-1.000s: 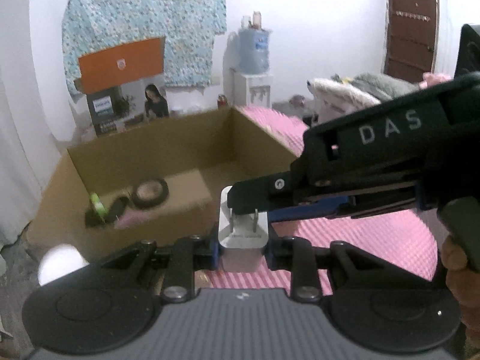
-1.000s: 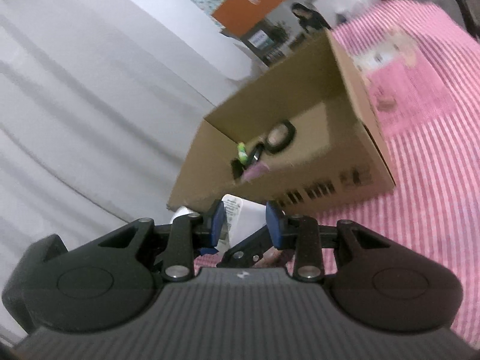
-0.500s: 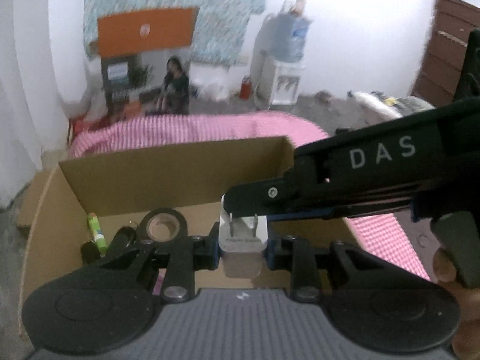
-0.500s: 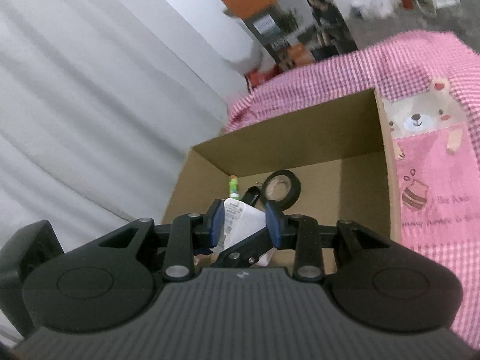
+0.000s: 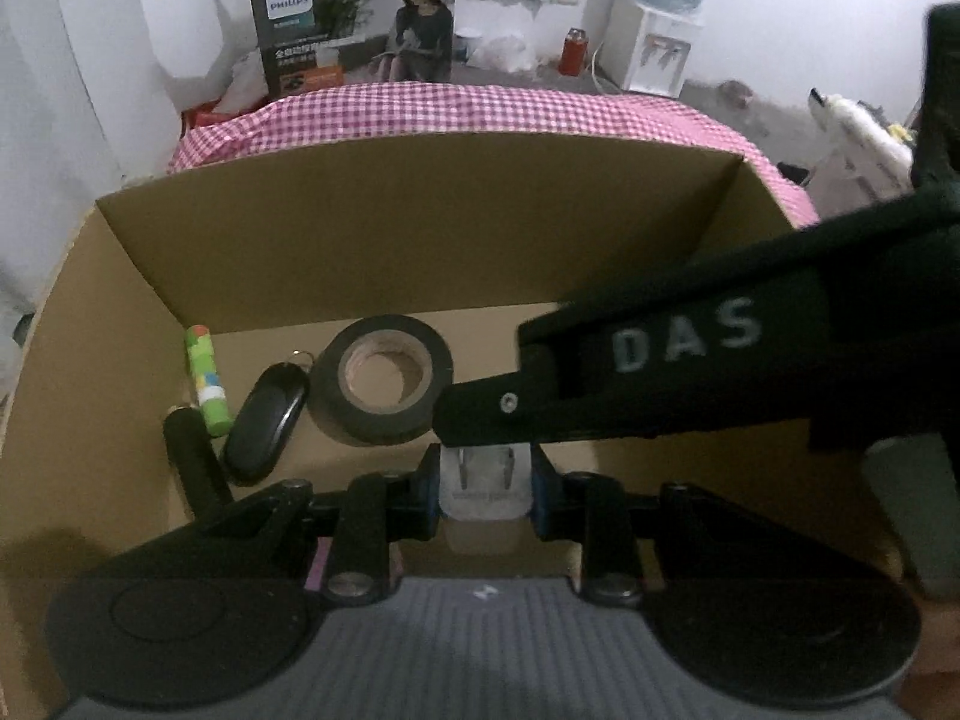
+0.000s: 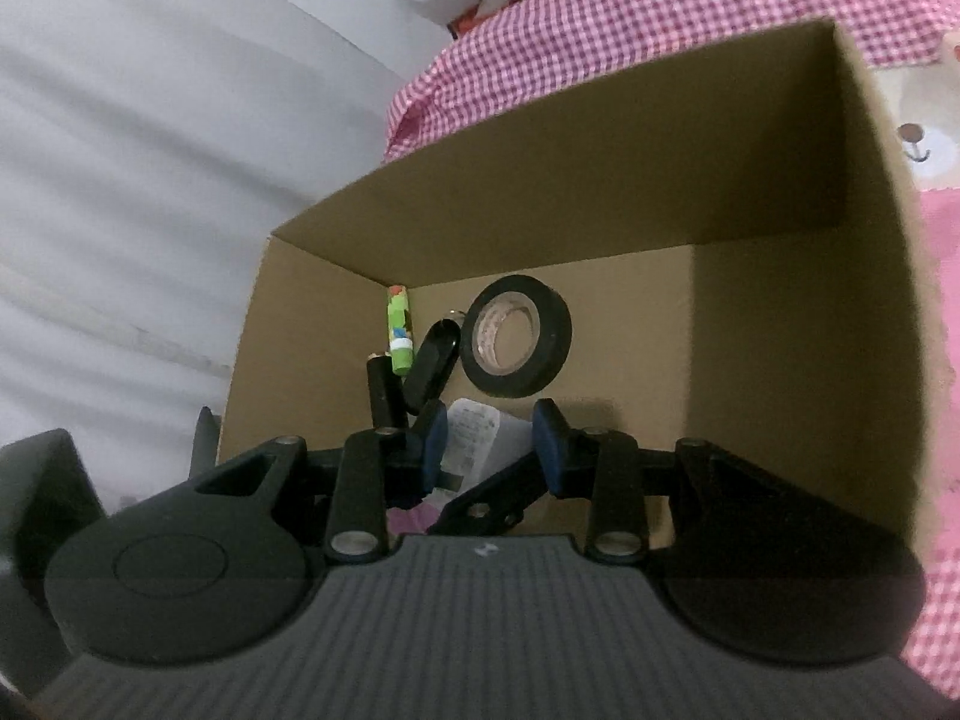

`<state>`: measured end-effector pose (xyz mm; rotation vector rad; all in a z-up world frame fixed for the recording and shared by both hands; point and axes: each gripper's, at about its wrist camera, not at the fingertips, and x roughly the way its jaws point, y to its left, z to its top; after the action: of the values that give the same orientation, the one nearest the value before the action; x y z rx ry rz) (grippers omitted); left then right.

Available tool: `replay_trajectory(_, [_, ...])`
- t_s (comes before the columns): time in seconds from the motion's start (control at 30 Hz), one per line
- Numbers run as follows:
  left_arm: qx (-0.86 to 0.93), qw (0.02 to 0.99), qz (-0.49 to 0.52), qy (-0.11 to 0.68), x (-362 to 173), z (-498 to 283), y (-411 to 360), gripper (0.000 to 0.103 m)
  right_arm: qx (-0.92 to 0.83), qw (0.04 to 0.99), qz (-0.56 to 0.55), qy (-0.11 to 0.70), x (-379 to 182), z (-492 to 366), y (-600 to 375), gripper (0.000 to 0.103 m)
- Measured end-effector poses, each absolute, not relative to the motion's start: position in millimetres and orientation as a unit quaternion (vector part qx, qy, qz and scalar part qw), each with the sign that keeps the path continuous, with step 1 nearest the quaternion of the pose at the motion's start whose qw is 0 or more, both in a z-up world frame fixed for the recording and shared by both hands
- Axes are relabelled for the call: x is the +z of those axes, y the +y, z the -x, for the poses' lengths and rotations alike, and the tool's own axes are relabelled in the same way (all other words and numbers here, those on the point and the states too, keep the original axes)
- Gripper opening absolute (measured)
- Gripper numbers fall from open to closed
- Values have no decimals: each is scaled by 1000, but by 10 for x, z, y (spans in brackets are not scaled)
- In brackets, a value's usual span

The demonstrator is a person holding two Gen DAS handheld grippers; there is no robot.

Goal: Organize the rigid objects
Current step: 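Carry the white charger into the box and open the right gripper, then move the right gripper back toward the gold-lidded jar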

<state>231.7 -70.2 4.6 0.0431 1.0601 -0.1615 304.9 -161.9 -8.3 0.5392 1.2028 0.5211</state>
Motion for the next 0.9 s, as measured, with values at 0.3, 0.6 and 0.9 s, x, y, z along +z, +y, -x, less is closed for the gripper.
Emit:
replay_trajectory(0.3, [-72, 860, -13, 506, 85, -2283, -699, 35, 249, 747, -260, 559, -181, -3047, -1630, 32])
replay_trajectory(0.6, [-86, 892, -11, 443, 340, -1930, -610, 75, 263, 799, -250, 480, 265, -2773, -1770, 49])
replay_trajectory(0.9, [-140, 926, -30, 349, 663, -988, -458, 91, 241, 895, -181, 329, 972, -1621, -2065, 96])
